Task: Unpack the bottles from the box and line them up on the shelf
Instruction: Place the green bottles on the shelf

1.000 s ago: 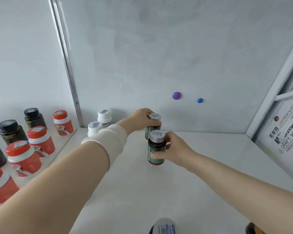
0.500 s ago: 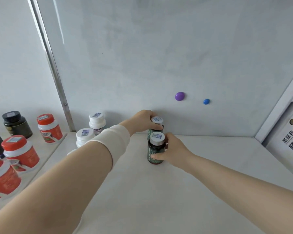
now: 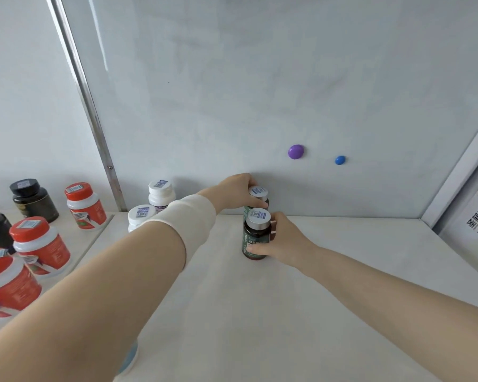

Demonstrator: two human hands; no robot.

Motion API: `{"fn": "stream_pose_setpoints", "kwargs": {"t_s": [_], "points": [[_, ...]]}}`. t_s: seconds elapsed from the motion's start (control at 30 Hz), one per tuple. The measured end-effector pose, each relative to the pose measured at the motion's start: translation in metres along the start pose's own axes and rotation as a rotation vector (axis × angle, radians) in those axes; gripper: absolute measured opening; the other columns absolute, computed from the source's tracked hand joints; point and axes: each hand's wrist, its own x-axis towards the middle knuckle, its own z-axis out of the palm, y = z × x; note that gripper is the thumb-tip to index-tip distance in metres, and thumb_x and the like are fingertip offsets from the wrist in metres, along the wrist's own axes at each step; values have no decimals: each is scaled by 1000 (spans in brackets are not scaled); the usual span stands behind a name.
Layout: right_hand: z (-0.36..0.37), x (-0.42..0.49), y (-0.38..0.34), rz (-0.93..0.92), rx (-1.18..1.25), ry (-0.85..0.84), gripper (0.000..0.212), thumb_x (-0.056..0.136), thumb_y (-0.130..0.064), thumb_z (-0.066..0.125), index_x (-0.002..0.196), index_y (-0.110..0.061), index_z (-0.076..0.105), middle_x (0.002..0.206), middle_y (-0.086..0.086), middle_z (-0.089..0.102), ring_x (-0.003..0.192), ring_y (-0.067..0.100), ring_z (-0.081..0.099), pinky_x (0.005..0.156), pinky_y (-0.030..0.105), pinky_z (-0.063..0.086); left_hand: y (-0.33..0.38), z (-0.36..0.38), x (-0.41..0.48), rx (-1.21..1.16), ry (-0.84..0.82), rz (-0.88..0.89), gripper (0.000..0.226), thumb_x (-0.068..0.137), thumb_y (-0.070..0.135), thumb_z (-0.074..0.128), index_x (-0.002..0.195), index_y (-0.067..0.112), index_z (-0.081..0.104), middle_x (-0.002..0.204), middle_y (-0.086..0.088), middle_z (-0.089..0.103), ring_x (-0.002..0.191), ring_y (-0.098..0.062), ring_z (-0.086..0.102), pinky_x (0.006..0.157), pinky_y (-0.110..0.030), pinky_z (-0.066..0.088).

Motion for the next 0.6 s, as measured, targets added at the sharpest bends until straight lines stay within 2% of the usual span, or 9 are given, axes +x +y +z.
{"fn": "stream_pose_setpoints", "kwargs": {"t_s": [0.1,0.17,0.2,0.27,0.33,0.4,0.5,0.53,0.6], "points": [[-3,-13,-8,3,11,-10,68,74,-14,77,130,-13,38,123,-1,50,108,13,52,86,22,44,2,-5,-7,53,-59,-40,39,85,34,67,112,11,52,108,-3,54,98,-19,50,85,-26,37],[-10,-28,-18,-40,-25,2,57,77,-11,74,124,-12,43,127,6,53,98,11,54,71,17,45,2,-14,-18,94,-65,-83,56,84,39,66,129,12,47,125,-2,53,115,-20,50,98,-29,36],[-14,-36,-24,-65,-55,13,50,79,-8,71,122,-11,46,128,11,53,100,14,56,69,20,45,3,-20,-25,123,-55,-104,61,83,41,66,134,15,43,134,-1,50,123,-20,47,104,-32,35],[-22,-56,-37,-116,-132,60,50,83,-9,67,127,-2,45,130,20,50,116,24,53,81,25,44,9,-35,-46,189,-21,-114,61,84,40,65,135,16,42,140,0,47,129,-20,44,107,-34,33],[-27,-74,-50,-164,-222,120,50,85,-13,65,127,5,45,130,22,50,121,28,50,86,29,43,19,-49,-73,253,28,-106,56,86,38,63,134,17,45,139,1,48,128,-19,44,105,-32,34],[-27,-92,-63,-181,-305,142,47,87,-19,62,125,5,47,127,20,53,117,30,52,80,31,43,28,-58,-104,306,81,-94,51,88,38,61,131,17,47,136,0,50,127,-19,45,106,-33,36],[-17,-118,-77,-207,-458,157,41,83,-33,58,114,-8,50,111,9,49,107,27,51,71,27,41,34,-66,-162,372,171,-87,43,90,38,57,127,18,51,132,-1,52,123,-21,48,103,-34,38],[-12,-127,-80,-228,-512,163,42,81,-36,57,115,-12,49,111,9,48,107,28,51,73,29,43,34,-68,-184,393,200,-94,41,90,39,56,125,19,52,131,-1,54,120,-21,50,101,-33,40],[4,-151,-88,-262,-639,177,49,87,-34,55,128,-10,43,125,11,47,119,30,48,92,35,43,34,-71,-230,452,232,-108,38,91,39,54,125,21,52,129,1,54,117,-22,52,96,-33,41]]}}
